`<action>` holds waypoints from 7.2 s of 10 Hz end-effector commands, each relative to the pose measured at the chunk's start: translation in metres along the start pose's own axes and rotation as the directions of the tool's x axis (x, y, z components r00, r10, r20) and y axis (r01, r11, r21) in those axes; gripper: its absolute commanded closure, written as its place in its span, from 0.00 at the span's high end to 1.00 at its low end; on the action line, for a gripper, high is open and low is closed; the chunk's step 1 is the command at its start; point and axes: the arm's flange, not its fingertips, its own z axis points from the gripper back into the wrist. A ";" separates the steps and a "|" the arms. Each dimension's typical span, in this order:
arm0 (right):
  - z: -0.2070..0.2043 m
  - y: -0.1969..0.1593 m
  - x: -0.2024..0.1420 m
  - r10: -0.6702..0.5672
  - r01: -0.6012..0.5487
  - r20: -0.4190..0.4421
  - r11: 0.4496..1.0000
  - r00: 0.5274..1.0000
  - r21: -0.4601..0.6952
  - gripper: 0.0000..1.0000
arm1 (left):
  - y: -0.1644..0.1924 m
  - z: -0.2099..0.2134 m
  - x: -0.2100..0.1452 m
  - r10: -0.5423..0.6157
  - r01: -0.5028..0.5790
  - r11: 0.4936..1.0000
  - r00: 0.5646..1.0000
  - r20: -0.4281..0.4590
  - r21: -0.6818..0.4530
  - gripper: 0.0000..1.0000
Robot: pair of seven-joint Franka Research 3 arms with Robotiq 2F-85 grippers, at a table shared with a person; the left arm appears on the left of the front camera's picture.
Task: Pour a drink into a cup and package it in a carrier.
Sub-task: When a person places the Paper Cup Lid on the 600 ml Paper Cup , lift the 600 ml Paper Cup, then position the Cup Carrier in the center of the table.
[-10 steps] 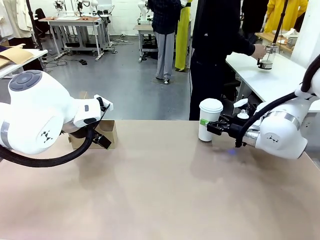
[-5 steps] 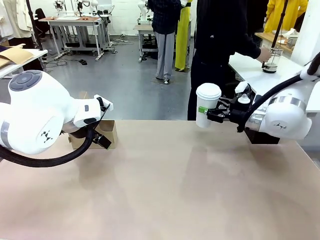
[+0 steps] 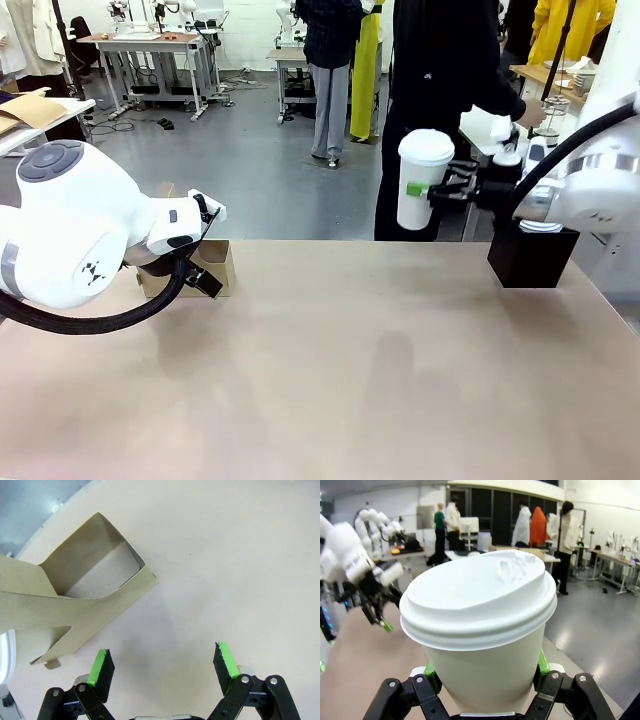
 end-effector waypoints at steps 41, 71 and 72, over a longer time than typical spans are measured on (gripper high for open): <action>0.007 -0.007 0.109 -0.116 0.115 0.015 0.993 0.993 0.040 0.80 | 0.116 0.053 0.153 0.579 -0.548 0.815 0.782 -0.232 0.188 0.42; 0.007 -0.007 0.109 -0.116 0.115 0.015 0.993 0.993 0.040 0.80 | -0.185 0.084 0.163 0.541 -0.521 0.841 0.812 -0.219 0.148 0.02; 0.007 -0.007 0.109 -0.116 0.115 0.015 0.993 0.993 0.040 0.80 | -0.186 0.077 0.163 0.555 -0.533 0.832 0.796 -0.242 0.155 0.02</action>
